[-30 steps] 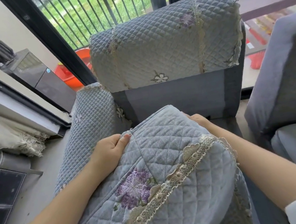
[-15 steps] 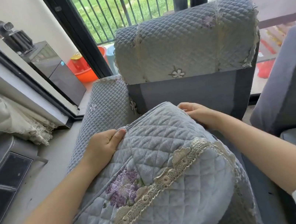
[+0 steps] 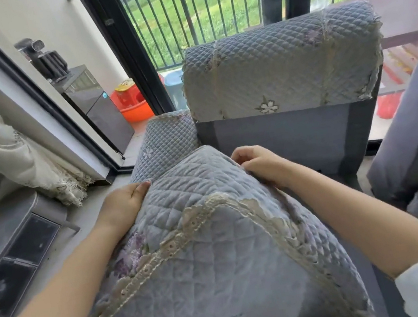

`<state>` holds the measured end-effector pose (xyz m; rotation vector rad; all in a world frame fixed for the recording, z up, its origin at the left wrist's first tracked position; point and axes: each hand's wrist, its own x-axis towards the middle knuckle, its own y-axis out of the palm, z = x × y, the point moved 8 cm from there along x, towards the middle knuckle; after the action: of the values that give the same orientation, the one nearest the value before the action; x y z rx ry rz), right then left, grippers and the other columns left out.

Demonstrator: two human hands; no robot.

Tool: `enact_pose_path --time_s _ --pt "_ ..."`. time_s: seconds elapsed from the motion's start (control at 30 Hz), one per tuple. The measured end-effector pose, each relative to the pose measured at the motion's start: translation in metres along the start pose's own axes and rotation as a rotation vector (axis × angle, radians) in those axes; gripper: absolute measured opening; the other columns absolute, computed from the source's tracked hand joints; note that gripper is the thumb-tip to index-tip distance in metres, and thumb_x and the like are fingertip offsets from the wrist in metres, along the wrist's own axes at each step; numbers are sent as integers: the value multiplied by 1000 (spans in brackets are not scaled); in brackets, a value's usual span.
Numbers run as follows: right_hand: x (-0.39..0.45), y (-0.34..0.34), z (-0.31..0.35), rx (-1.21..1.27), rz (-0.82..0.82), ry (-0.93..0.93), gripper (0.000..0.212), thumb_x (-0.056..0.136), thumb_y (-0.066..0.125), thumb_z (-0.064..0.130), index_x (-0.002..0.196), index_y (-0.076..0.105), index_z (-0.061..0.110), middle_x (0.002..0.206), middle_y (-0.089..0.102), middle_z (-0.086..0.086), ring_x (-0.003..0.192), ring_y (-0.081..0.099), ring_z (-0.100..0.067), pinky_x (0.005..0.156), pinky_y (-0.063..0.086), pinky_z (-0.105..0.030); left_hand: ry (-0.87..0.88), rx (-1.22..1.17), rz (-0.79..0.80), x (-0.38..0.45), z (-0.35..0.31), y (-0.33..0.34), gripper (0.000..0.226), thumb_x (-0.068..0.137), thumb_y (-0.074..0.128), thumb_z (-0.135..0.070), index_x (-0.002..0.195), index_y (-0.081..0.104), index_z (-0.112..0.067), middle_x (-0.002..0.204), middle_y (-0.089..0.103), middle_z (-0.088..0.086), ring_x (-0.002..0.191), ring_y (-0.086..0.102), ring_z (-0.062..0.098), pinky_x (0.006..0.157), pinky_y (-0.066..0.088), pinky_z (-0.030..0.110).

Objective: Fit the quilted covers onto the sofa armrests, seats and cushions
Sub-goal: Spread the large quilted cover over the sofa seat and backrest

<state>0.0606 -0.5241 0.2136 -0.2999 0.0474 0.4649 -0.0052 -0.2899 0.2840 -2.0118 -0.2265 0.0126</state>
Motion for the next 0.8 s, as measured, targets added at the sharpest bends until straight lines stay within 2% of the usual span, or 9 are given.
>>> enact_pose_path --time_s 0.1,0.2,0.27,0.37,0.5,0.57,0.63,0.73,0.8 --pt "-22 3 -24 43 64 95 22 91 49 17 71 58 16 66 56 5 54 49 0 55 38 -17 -111 96 -48 6 18 -7 43 97 36 -30 108 62 3 116 60 27 110 52 38 74 32 32" --pt "-35 13 -46 354 109 288 25 96 44 21 82 62 10 77 64 -4 69 58 -13 64 46 -23 -147 105 -72 10 27 -14 41 97 38 -29 116 61 0 121 58 27 115 50 39 81 37 34" --pt "-34 8 -52 245 167 356 28 96 42 31 83 62 15 80 62 -1 73 55 -15 67 43 -27 -139 88 -78 14 28 -17 40 97 39 -28 114 61 1 119 59 26 114 51 38 80 37 34" --pt "-36 10 -51 156 289 379 12 70 58 22 80 54 15 74 52 -1 66 45 -14 56 34 -24 -146 68 -64 20 34 -20 41 96 41 -30 107 63 3 111 62 26 109 53 37 75 33 33" --pt "-36 18 -63 -27 -1 344 10 61 47 4 57 43 13 51 42 4 52 34 -12 44 25 -20 -227 77 18 27 35 -20 40 97 40 -30 103 62 2 108 61 24 108 53 37 77 35 34" --pt "-32 21 -64 105 -121 301 10 52 44 8 61 48 9 58 44 3 55 37 -11 44 28 -19 -298 -72 80 25 33 -16 46 98 35 -34 117 57 0 128 54 20 119 47 32 88 35 32" --pt "-29 19 -70 99 -154 270 13 61 51 7 72 58 3 75 50 3 65 46 -10 49 37 -15 -375 -320 219 20 37 1 53 96 34 -42 127 51 -3 133 49 10 124 43 23 102 29 29" --pt "-24 14 -71 -88 -224 201 12 81 49 0 73 55 -5 78 48 -2 76 45 -14 64 34 -26 -393 -430 226 21 45 9 52 90 45 -50 112 61 -5 111 60 9 108 52 22 96 36 32" --pt "-28 13 -69 -135 -262 174 24 78 49 14 57 38 7 65 39 -1 63 36 -13 58 26 -28 -318 -230 131 28 44 0 49 75 45 -61 72 56 -14 73 54 5 83 49 23 68 38 32"
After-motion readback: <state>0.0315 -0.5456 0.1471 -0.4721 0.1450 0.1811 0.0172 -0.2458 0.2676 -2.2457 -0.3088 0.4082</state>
